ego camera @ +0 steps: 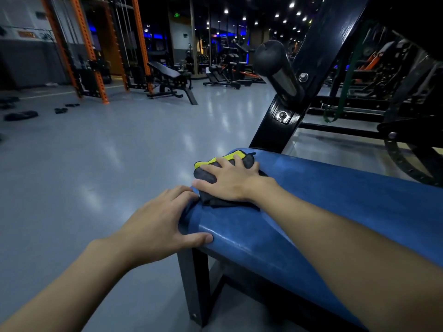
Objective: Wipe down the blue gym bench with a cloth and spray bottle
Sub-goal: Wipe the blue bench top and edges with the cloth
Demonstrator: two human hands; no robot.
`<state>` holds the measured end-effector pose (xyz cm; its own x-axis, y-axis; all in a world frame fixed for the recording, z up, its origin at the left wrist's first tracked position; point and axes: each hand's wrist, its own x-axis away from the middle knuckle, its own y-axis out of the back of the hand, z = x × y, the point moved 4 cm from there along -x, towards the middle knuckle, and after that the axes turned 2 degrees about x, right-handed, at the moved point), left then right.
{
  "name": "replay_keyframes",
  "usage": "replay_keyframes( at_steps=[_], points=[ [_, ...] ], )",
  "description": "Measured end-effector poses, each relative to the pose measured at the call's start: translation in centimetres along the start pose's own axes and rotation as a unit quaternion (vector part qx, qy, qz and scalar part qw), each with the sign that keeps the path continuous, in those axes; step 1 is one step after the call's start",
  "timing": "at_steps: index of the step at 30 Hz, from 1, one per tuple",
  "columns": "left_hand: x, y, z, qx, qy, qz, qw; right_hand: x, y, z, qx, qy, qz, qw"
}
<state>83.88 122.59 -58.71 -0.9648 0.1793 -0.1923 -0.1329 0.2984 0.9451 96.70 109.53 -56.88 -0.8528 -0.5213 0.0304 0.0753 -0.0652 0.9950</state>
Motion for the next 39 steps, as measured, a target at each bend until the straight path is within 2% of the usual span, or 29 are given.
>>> replay_keyframes(
  at_steps=[8,22,30,39],
  points=[
    [-0.1,0.0,-1.0,-0.009,0.014,0.031,0.999,1.6,-0.3,-1.6,-0.016,-0.017,0.010,1.000],
    [-1.8,-0.6,-5.9,-0.040,0.044,0.097,0.994,8.1,-0.2,-8.5,-0.036,-0.049,-0.016,0.998],
    [-3.1,-1.9,-10.3,-0.084,0.010,0.117,0.990,12.8,0.1,-12.7,-0.038,-0.076,-0.021,0.996],
    [-3.8,-3.6,-14.7,-0.079,-0.035,0.144,0.986,18.5,0.2,-17.4,-0.015,-0.136,-0.023,0.990]
  ],
)
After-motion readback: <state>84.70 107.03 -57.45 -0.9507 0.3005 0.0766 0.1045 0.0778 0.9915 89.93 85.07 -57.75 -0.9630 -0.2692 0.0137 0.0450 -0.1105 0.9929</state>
